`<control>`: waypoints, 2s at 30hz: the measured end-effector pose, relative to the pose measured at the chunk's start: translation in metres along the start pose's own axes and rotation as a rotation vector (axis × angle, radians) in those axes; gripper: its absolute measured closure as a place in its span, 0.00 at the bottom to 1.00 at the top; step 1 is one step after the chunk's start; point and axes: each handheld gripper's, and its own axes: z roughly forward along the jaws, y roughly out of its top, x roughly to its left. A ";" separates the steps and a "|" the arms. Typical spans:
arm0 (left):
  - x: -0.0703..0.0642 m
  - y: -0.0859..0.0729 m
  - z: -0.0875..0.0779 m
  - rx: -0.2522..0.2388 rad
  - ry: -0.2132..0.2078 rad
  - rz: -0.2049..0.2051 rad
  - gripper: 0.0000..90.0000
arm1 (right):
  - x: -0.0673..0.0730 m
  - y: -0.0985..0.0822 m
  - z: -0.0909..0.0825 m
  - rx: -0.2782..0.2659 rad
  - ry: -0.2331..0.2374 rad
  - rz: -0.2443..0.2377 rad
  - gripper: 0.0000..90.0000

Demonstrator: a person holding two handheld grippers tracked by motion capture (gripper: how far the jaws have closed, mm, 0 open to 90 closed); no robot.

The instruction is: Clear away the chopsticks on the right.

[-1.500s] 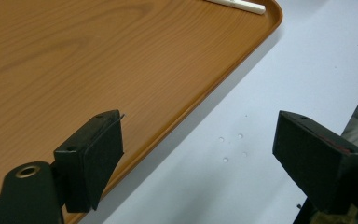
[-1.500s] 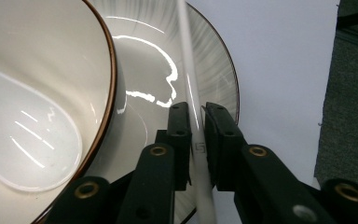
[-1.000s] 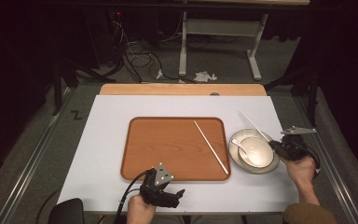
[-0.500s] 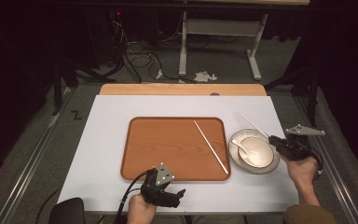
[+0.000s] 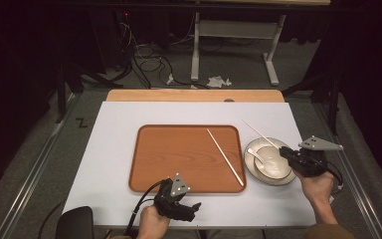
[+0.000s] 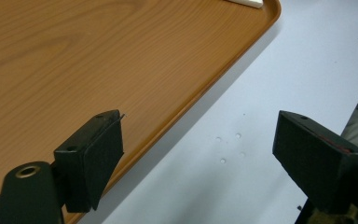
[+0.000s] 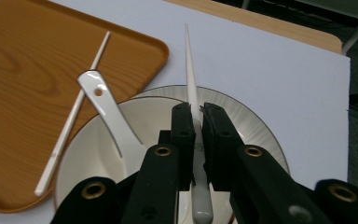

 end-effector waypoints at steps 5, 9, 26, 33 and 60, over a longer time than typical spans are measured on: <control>0.001 0.003 0.002 -0.005 -0.014 0.004 0.18 | 0.014 0.001 -0.008 -0.011 0.022 -0.023 0.94; 0.001 0.006 0.004 -0.013 -0.010 0.004 0.18 | 0.023 0.000 -0.013 -0.011 0.029 -0.040 0.94; 0.002 0.013 0.009 -0.032 -0.021 0.021 0.18 | 0.060 -0.002 -0.028 -0.012 0.066 -0.086 0.94; 0.002 0.014 0.009 -0.034 -0.017 0.023 0.18 | 0.075 0.000 -0.028 -0.017 0.086 -0.125 0.94; 0.010 0.015 0.009 -0.016 -0.023 0.023 0.18 | 0.132 -0.001 0.068 0.217 0.064 -0.198 0.93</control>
